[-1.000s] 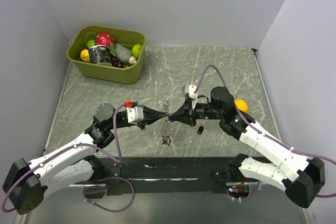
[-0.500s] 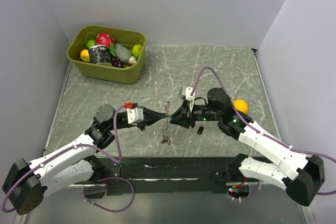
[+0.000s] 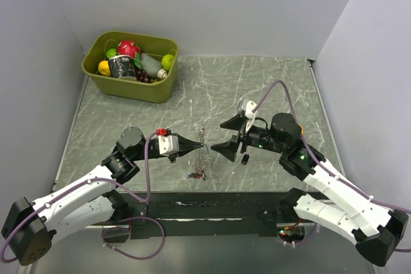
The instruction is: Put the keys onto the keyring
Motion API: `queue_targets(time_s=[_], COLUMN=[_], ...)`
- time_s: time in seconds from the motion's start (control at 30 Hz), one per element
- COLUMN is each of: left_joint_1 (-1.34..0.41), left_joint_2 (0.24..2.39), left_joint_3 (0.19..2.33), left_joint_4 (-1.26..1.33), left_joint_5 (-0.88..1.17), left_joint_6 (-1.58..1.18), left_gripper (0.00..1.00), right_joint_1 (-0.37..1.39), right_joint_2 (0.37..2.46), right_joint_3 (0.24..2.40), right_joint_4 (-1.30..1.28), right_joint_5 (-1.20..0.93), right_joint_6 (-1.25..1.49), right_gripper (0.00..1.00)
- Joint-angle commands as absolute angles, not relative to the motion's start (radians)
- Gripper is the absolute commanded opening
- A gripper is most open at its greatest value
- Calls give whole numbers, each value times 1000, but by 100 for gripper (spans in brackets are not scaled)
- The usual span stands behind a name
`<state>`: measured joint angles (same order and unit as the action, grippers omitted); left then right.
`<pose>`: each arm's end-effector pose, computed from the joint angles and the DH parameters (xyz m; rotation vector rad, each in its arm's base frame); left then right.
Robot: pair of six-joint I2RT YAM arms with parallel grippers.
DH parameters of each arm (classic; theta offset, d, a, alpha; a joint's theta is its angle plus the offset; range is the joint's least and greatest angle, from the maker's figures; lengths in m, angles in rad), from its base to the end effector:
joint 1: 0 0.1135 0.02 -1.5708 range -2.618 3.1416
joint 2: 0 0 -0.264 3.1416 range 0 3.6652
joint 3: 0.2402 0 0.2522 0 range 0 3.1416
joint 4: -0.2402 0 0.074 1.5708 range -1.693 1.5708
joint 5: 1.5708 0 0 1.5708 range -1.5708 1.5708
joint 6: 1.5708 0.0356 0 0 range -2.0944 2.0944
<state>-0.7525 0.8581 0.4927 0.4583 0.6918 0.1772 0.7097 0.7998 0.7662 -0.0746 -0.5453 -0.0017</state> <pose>0.1294 -0.1523 0.2912 1.1768 1.0517 -0.9642 0.1296 0.1357 0.3433 -0.9967 1.4522 0.9795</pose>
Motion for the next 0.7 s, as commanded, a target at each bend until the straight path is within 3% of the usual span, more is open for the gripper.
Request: queue_targets(time_s=[0.0,0.4,0.5,0.67], left_joint_1=[-756,-756,-756,-756], left_joint_2=[827,842,841,851], left_joint_3=[534,565,563,571], left_joint_4=[471,376,377,367], left_joint_5=[701,706,704,703], left_joint_6=[218,273,279,288], left_gripper=[1,1,1,1], right_joint_1=[681,657,655,655], right_joint_2=[818,972,1002,1078], right_joint_3=[791,899,917,966], right_joint_4=[-46,-109,-123,-155], right_joint_5=[-420,-445,-462,-523], right_joint_6=[109,264,281,331], right_gripper=[95,97,93,76])
